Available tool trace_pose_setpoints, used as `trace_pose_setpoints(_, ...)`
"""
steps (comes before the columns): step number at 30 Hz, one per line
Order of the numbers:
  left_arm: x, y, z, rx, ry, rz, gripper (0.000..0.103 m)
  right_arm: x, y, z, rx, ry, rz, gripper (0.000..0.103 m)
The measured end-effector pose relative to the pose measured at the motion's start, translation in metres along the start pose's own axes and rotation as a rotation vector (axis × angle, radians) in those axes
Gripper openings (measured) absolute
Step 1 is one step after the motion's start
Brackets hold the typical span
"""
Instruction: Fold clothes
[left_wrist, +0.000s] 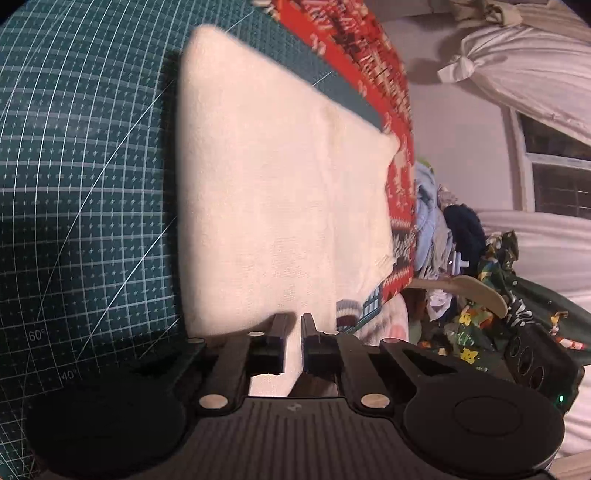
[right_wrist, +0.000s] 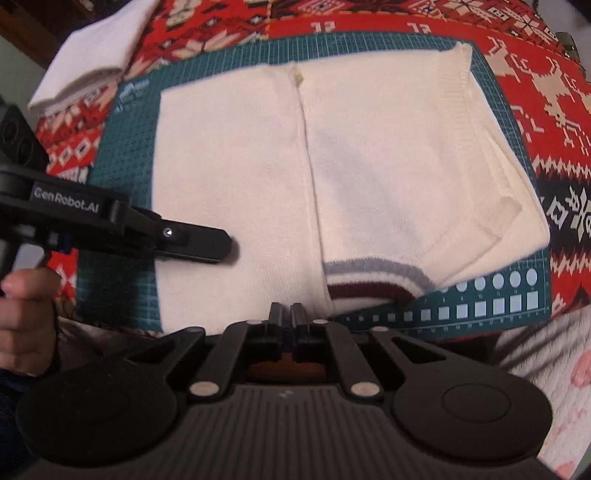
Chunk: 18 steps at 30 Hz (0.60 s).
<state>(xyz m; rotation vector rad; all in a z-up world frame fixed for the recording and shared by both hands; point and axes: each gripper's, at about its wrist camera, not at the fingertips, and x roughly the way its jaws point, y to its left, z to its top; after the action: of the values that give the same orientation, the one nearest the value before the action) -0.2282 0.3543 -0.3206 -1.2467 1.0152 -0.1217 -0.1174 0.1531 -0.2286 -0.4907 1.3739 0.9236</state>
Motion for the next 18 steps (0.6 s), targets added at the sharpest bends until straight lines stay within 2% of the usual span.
trace_pose_setpoints(3, -0.010, -0.004, 0.002, 0.027, -0.058, -0.028, 0.008, -0.005, 0.010, 0.008, -0.003, -0.073, 0.027, 0.006)
trace_pose_setpoints(6, -0.014, -0.001, 0.009, 0.028, -0.093, -0.033, 0.008, 0.005, 0.013, 0.030, 0.025, -0.072, 0.047, 0.006)
trace_pose_setpoints(8, -0.013, 0.003, 0.014, 0.020, -0.104, -0.002, 0.008, 0.016, 0.016, 0.035, 0.025, -0.077, 0.044, 0.004)
trace_pose_setpoints(12, -0.009, 0.015, 0.018, -0.018, -0.076, -0.026, 0.007, 0.015, 0.007, 0.021, -0.029, -0.089, 0.024, 0.002)
trace_pose_setpoints(15, -0.010, 0.017, 0.020, -0.021, -0.075, -0.052, 0.007, 0.012, -0.006, 0.015, -0.001, -0.053, -0.004, 0.000)
trace_pose_setpoints(18, -0.010, 0.014, 0.020, -0.010, -0.081, -0.073, 0.007, 0.009, -0.019, 0.007, 0.047, -0.021, 0.017, 0.000)
